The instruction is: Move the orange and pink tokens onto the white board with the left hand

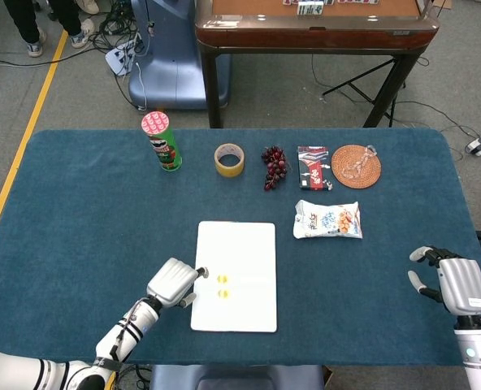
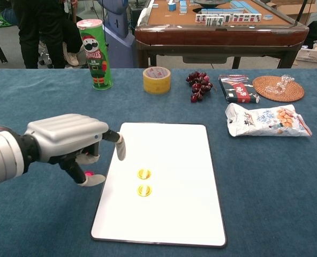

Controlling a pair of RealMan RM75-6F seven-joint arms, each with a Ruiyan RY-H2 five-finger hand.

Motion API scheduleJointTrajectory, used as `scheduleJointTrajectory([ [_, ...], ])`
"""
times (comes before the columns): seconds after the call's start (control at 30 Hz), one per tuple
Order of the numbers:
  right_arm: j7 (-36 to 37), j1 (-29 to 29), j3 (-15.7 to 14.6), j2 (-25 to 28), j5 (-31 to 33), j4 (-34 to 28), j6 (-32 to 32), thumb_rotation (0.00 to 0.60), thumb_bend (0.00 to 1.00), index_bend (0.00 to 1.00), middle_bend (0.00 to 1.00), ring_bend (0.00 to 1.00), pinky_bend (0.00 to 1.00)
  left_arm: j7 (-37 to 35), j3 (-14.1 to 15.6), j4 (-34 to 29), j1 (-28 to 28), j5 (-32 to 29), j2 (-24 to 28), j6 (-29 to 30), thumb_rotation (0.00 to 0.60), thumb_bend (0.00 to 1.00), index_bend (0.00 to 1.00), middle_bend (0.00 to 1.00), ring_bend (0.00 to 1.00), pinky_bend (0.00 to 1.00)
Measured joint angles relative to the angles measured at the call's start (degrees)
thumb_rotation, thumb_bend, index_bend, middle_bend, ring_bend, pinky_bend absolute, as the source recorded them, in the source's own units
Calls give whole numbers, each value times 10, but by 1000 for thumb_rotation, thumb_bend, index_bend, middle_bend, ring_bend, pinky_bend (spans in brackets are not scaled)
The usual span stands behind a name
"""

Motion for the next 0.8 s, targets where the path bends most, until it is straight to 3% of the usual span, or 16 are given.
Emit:
scheduleJointTrajectory([
  [0.8, 5, -2, -2, -2, 4, 6, -2, 600, 251, 469, 499, 499, 611, 11, -11, 67, 24, -31, -31, -23, 600, 342, 467, 1000, 1000, 1000],
])
